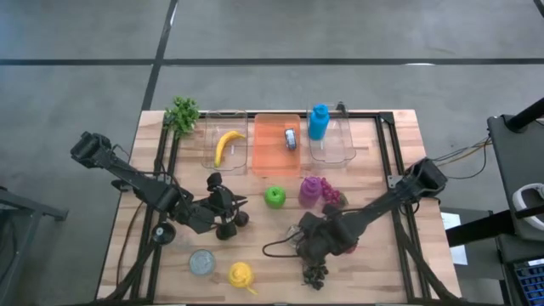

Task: Pick & Place Food Item
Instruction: Put the blue and pink tuna can into the orange bin

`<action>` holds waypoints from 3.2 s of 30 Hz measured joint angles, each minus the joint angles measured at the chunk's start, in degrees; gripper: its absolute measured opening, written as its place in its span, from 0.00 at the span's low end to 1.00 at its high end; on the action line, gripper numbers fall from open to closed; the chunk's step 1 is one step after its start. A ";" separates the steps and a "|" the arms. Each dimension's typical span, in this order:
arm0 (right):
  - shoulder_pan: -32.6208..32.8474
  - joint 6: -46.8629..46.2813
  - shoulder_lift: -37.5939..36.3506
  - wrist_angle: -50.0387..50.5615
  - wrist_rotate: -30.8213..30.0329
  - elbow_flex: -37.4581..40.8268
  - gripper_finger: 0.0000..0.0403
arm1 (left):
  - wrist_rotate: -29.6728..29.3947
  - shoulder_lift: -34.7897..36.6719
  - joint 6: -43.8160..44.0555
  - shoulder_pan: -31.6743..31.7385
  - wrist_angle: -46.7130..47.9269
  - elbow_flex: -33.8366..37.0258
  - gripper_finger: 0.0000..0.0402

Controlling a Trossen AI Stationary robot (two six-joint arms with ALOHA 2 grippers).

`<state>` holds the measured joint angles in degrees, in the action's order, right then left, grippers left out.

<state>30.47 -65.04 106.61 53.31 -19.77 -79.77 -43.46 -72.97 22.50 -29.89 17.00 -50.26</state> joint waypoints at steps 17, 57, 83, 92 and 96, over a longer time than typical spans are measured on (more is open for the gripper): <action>-1.17 -3.23 0.15 -3.36 1.42 3.69 0.13 | 0.00 0.00 0.00 0.00 0.02 0.00 0.12; -2.06 -3.55 0.04 -7.72 1.72 6.36 0.13 | 0.00 0.00 0.00 0.00 0.04 0.00 0.12; -1.93 -9.57 -0.02 -7.70 7.08 10.10 0.04 | 0.00 0.00 0.02 0.02 0.04 0.00 0.12; -1.97 -10.21 0.06 -7.45 6.38 12.03 0.02 | 0.00 0.00 0.04 0.02 0.04 0.00 0.12; -1.97 -10.02 0.00 -7.60 5.68 12.25 0.02 | -0.01 0.00 0.03 0.02 0.05 0.00 0.12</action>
<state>28.49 -75.07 106.61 45.72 -14.09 -67.52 -43.47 -72.97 22.53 -29.87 17.05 -50.26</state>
